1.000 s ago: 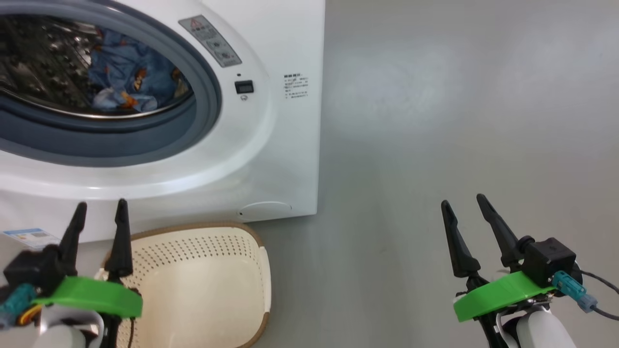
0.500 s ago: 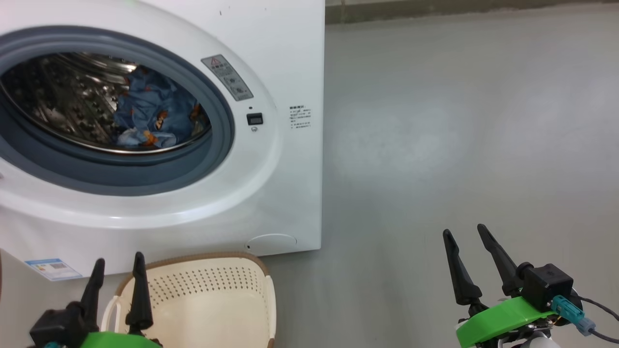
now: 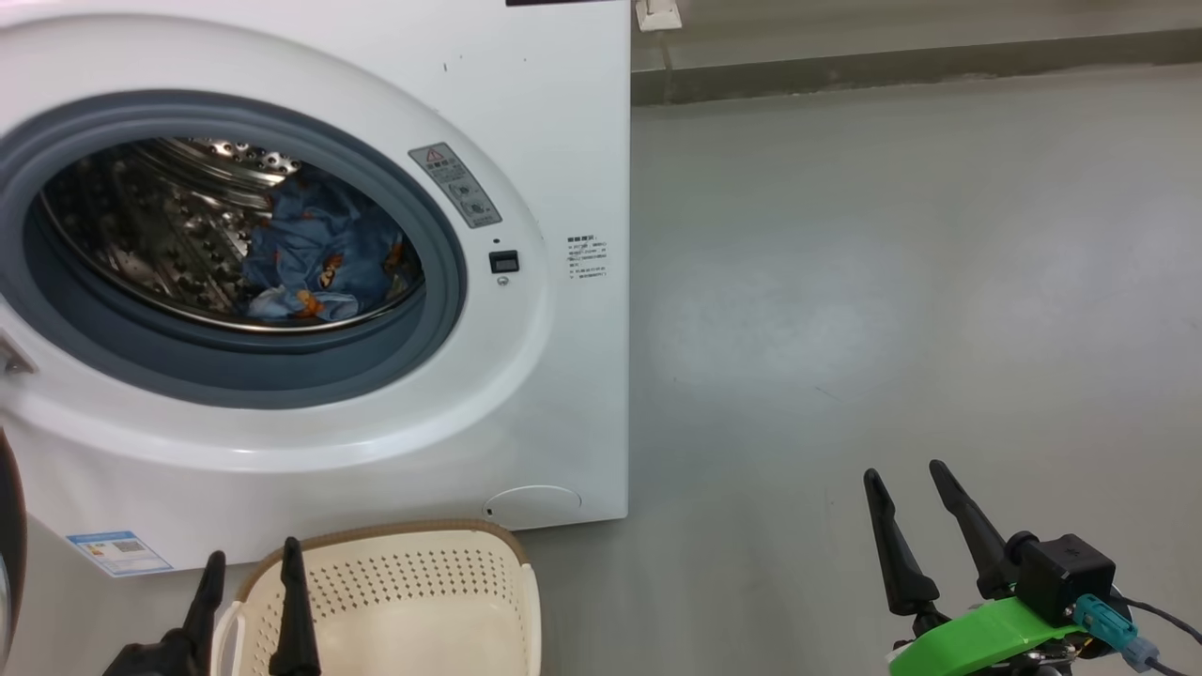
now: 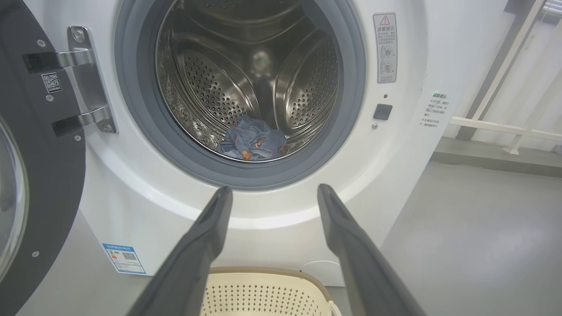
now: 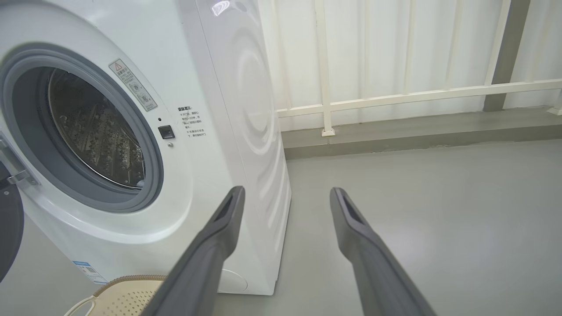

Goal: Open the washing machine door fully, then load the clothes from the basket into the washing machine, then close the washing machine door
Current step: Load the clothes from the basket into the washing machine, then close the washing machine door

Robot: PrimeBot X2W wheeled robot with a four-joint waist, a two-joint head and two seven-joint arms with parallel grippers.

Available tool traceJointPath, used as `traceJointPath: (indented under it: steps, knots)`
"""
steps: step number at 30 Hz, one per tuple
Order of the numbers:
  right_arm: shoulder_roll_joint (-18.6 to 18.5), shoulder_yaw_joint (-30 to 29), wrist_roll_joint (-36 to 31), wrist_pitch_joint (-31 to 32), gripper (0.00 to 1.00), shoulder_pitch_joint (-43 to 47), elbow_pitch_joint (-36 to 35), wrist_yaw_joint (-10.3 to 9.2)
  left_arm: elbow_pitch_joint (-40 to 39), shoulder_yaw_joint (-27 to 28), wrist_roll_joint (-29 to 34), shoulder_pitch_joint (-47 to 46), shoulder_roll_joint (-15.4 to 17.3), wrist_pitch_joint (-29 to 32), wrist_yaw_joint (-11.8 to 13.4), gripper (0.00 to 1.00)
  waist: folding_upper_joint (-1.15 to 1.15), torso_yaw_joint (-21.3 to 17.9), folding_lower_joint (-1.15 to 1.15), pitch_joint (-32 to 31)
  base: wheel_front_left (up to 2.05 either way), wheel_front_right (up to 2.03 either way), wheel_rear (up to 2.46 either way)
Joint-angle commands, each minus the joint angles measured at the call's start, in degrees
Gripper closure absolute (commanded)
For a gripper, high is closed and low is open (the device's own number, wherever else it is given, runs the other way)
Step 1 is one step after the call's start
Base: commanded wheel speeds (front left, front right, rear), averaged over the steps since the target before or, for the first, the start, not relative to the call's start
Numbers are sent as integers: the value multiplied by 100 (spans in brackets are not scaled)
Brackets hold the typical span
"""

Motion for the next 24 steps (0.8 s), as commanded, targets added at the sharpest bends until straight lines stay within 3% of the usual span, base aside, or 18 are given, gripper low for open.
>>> traceJointPath:
  steps: [1,16,24]
  knots:
    - [-8,140,38,-43,0,-53,-116,9,-105,155,61,-89,39,-35,-40,0,0,18,0,-29,0,0,0]
    - [-8,192,60,-43,0,-16,-75,9,275,57,89,-79,21,-35,-206,0,0,87,0,-139,0,0,0]
    - [-8,154,31,-43,0,-82,-57,9,415,-41,9,-141,19,-35,-175,0,0,64,0,-146,0,0,0]
